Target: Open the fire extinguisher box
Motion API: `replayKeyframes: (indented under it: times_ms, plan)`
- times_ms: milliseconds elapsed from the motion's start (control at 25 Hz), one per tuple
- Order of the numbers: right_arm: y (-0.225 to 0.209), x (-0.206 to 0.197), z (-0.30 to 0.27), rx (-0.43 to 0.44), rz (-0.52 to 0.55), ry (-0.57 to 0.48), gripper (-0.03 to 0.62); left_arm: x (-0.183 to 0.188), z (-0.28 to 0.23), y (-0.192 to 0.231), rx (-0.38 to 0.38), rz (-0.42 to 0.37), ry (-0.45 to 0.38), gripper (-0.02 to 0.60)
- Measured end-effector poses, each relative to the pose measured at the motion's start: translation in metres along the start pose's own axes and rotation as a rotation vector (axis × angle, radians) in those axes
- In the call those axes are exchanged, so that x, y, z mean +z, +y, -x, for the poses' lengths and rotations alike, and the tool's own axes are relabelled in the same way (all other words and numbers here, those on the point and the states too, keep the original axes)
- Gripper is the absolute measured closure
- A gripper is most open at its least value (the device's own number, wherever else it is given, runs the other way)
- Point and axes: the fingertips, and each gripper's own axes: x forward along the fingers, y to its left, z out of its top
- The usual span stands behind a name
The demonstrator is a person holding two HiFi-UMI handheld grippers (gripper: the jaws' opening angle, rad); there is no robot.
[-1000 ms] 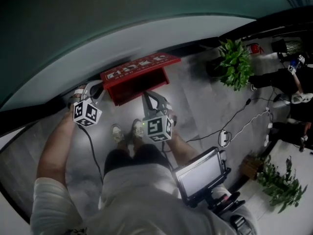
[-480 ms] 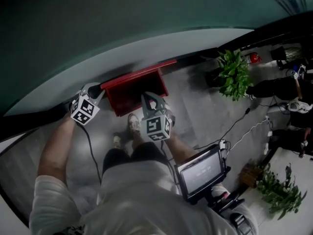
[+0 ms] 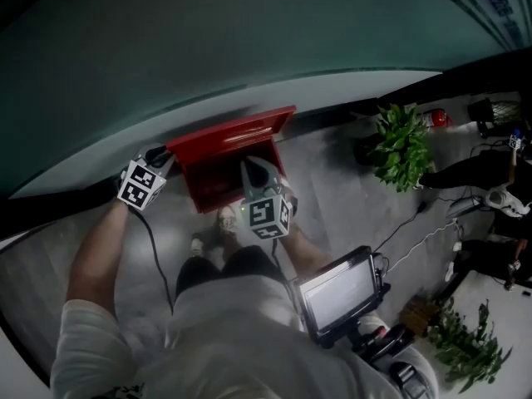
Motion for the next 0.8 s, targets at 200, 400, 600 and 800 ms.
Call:
replayKeyframes:
  times_ms: [200,400,600,800]
  plan:
    - [-0.006,0.000,-0.009,0.014,0.001,-0.001,0.580,-0.001,-0.007,0.014,0.001,0.084,0.015,0.498]
    - [-0.009,-0.003,-0.012,0.020,-0.002,-0.004,0.580,-0.003,-0.012,0.026,0.018,0.155,0.021,0.497]
    - [-0.014,-0.008,-0.017,0.022,-0.010,-0.004,0.580,-0.003,-0.022,0.038,0.046,0.213,0.030,0.497]
    - [-0.018,-0.010,-0.019,0.023,-0.013,-0.002,0.580,-0.006,-0.027,0.046,0.078,0.269,0.041,0.492]
